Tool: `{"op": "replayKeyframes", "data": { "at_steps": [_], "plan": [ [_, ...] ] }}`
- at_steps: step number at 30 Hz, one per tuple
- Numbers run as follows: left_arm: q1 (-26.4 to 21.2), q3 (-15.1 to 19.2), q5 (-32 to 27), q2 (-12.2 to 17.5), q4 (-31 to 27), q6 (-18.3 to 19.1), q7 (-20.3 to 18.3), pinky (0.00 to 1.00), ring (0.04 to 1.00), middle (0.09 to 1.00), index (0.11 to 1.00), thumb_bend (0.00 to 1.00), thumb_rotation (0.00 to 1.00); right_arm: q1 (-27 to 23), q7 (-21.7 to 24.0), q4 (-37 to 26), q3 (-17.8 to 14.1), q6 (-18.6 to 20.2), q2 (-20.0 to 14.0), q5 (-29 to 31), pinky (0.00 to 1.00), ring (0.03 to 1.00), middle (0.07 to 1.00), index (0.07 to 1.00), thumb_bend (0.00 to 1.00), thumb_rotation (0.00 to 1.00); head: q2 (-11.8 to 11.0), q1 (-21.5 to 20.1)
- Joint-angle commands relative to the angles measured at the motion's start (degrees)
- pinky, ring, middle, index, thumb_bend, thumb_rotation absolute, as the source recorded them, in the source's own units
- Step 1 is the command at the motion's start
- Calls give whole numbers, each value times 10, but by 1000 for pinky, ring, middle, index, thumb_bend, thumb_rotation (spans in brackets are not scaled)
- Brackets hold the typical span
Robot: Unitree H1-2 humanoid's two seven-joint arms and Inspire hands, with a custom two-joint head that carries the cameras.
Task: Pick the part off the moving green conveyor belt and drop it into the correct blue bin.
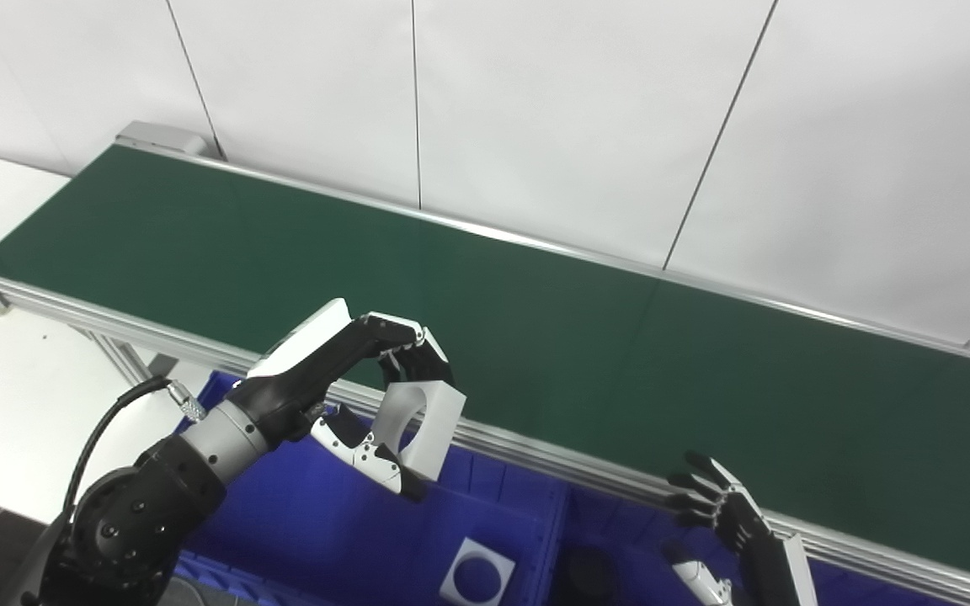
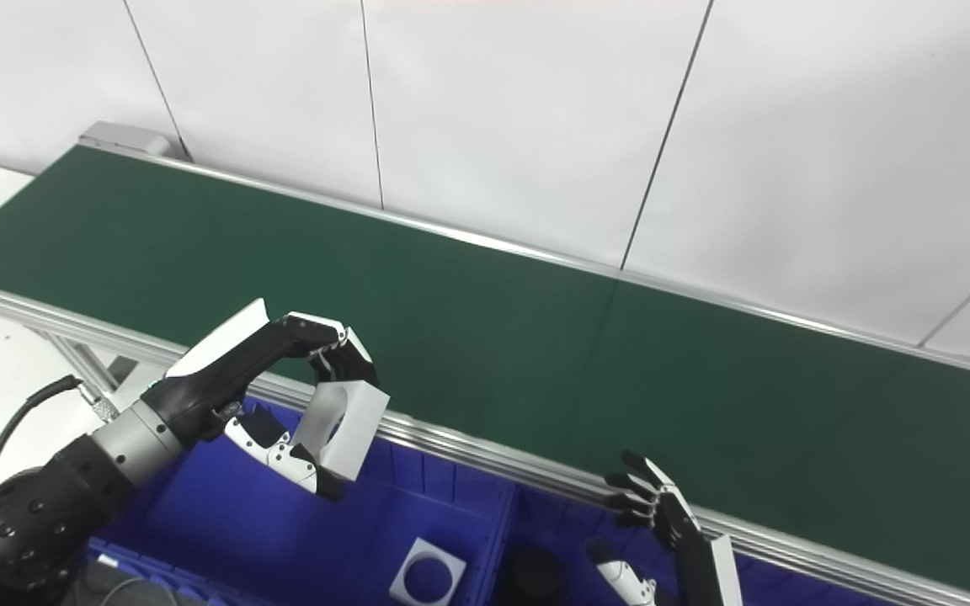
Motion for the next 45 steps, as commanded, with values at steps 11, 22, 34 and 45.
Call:
{"op": "replayKeyframes", "data": {
  "at_steps": [11,22,34,45],
  "plan": [
    [22,-10,31,-3,21,-17,21,409,446,482,493,503,0,3,18,-37,-17,7,7,-3,585,665,739,841,663,593,14,-3],
    [39,-30,81,-5,58,-27,27,412,446,491,491,503,0,6,28,-45,-26,10,8,1,589,667,742,840,662,589,15,-5],
    [35,-76,105,-38,181,-114,71,406,432,487,503,502,0,16,30,-51,-30,4,8,-6,589,669,742,836,655,585,-11,-14],
    [-2,-115,179,-44,237,-115,83,391,421,487,508,501,0,16,30,-49,-35,-2,12,-2,582,668,745,840,638,568,-16,-18]
  ]
}}
